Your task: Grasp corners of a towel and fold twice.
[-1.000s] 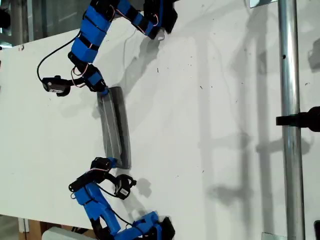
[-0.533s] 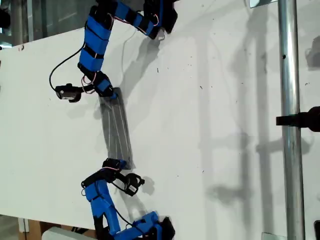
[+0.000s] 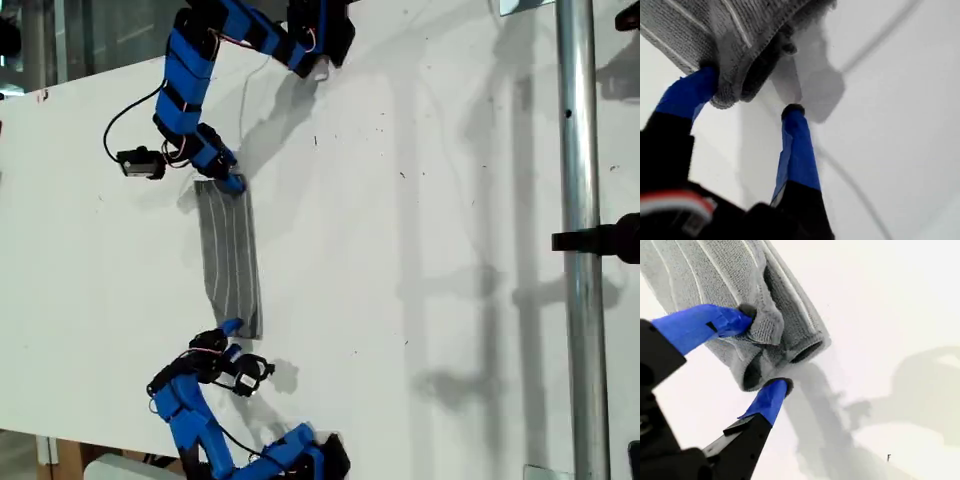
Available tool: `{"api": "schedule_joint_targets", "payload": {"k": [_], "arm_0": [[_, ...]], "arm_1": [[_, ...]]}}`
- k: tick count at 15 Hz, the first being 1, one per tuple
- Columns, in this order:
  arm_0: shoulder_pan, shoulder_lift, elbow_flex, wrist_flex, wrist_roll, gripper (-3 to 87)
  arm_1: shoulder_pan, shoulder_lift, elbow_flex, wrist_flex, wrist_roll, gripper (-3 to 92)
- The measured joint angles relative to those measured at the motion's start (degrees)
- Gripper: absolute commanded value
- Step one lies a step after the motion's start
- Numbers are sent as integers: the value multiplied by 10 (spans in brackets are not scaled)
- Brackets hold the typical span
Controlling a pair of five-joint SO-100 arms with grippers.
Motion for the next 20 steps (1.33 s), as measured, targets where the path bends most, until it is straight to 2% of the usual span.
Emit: {"api": "schedule_joint_targets", "payload": {"k": [4,7,9,11,13,16,18,20], "arm_0": [[50,268,126,30,-70,186],[113,505,297,-11,-119,140],[170,655,396,-38,-142,60],[229,817,497,-42,-175,-28],[264,963,573,-35,-209,-30],[305,1119,655,-26,-243,-30],[313,1138,669,-26,-250,-30],[317,1142,669,-26,-250,-30]], "arm_1": [[81,172,127,9,2,349],[135,282,231,-17,5,388],[150,291,261,-50,18,409],[140,265,262,-103,38,423],[104,210,247,-155,63,427],[40,71,137,-174,104,424],[3,-4,56,-175,126,360],[-26,-73,-20,-170,154,338]]}}
